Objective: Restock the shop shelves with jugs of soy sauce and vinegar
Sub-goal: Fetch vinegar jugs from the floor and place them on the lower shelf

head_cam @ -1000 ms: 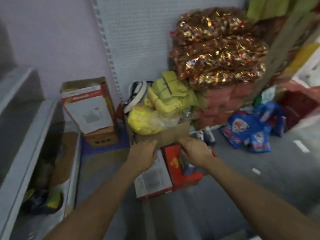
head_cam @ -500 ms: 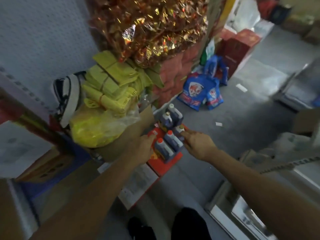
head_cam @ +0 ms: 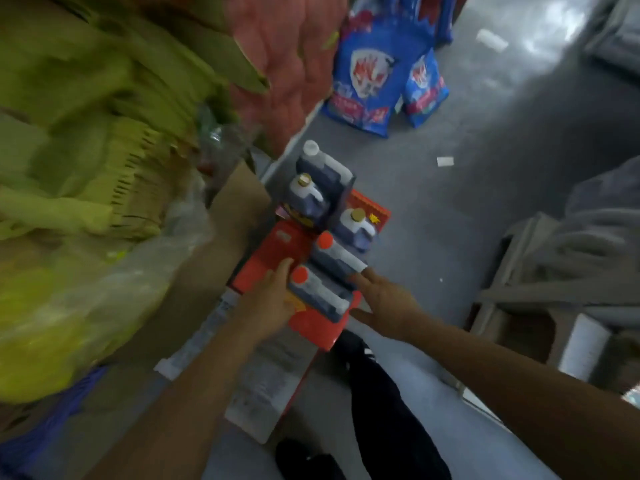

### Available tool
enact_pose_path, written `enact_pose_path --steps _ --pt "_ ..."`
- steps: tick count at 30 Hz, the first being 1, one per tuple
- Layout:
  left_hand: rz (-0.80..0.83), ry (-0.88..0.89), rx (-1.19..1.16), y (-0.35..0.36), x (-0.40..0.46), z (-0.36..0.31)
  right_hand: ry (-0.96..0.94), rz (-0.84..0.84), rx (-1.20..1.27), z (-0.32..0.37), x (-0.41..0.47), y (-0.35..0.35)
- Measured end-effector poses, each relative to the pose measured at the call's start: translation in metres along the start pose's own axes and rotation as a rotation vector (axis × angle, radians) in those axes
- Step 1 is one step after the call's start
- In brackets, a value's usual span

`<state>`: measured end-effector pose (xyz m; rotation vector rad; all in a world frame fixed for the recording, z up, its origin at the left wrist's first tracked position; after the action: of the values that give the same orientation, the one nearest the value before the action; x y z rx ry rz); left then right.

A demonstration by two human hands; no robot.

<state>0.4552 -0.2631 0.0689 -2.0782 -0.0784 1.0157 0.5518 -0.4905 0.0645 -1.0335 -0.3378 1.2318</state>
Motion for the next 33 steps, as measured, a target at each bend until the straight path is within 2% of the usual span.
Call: enact_pose_path --steps 4,8,12,16,19,23,26,31,33 --pt "0.094 -0.031 0.011 0.048 0.084 0.027 0.066 -0.086 0.137 -0.048 0.020 0.079" --pt "0.176 0.125 -0.086 0.081 0.133 0.041 0.002 -0.212 0.148 -0.062 0.024 0.127" --pt "0.288 0.223 -0.168 0.096 0.160 0.057 0.024 -0.309 0.233 -0.059 0.018 0.163" --pt "0.244 0.290 -0.210 0.105 0.173 0.063 0.089 -0.511 0.378 -0.047 0.032 0.181" --pt "0.178 0.250 -0.223 0.102 0.160 0.073 0.096 -0.594 0.415 -0.040 0.042 0.175" --pt "0.106 0.148 -0.322 0.090 0.116 0.093 0.001 -0.512 0.470 -0.026 0.049 0.143" --pt "-0.025 0.114 -0.379 0.051 0.064 0.100 -0.111 -0.411 0.450 0.008 0.055 0.098" --pt "-0.209 0.164 -0.553 -0.082 -0.071 0.085 -0.290 -0.338 0.390 0.121 0.043 -0.050" --pt "-0.348 0.171 -0.657 -0.156 -0.154 0.070 -0.392 -0.356 0.368 0.190 0.031 -0.127"
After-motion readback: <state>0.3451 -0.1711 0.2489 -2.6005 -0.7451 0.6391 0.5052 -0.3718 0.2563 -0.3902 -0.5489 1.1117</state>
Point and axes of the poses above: each hand's wrist, its own x-axis towards the middle knuckle, its own y-axis out of the palm, z = x × y, the point moved 4 cm from there along x, towards the middle knuckle, and after that the axes turned 15 degrees about -y, right-handed, at the moved point
